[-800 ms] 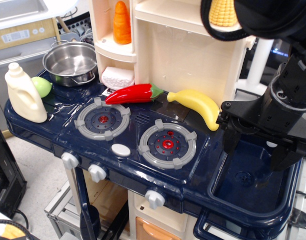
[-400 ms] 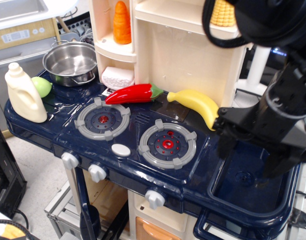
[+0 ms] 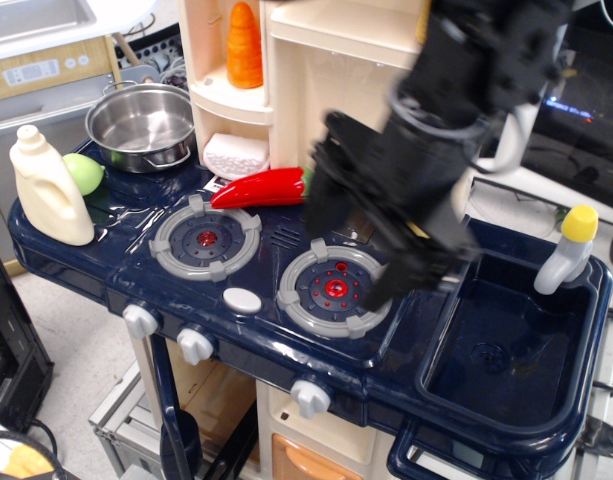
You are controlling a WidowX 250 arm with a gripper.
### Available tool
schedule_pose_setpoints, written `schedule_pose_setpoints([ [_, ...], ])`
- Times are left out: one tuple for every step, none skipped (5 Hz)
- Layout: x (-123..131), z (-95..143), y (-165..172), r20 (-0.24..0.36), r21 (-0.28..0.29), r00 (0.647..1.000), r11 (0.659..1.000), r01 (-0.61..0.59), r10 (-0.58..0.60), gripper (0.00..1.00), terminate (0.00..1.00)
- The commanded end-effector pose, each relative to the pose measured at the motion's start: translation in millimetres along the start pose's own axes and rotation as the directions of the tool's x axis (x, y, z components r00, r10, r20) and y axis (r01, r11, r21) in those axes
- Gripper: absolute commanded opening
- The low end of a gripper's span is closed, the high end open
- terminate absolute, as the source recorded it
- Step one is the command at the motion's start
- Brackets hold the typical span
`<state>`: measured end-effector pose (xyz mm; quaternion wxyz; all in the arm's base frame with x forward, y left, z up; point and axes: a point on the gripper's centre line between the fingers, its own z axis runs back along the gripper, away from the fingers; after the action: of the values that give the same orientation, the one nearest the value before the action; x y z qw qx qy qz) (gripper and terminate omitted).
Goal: Put detergent in sink
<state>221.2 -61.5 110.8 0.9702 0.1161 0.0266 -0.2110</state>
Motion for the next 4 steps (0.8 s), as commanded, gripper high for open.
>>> schedule_pose_setpoints([
  [-43.8, -1.1, 78.5, -0.033, 0.040, 0.900, 0.899, 0.436, -0.435, 1.00, 0.00],
  [-51.4, -4.4, 105.1, -0.038, 0.104, 0.769, 0.762, 0.639, -0.639, 1.00, 0.00],
  [-53.4, -13.5, 132.4, 0.011, 0.178, 0.599, 0.591, 0.787, -0.801, 1.00, 0.00],
  [-50.4, -18.1, 152.9, 0.043, 0.247, 0.399, 0.397, 0.884, -0.916, 1.00, 0.00],
])
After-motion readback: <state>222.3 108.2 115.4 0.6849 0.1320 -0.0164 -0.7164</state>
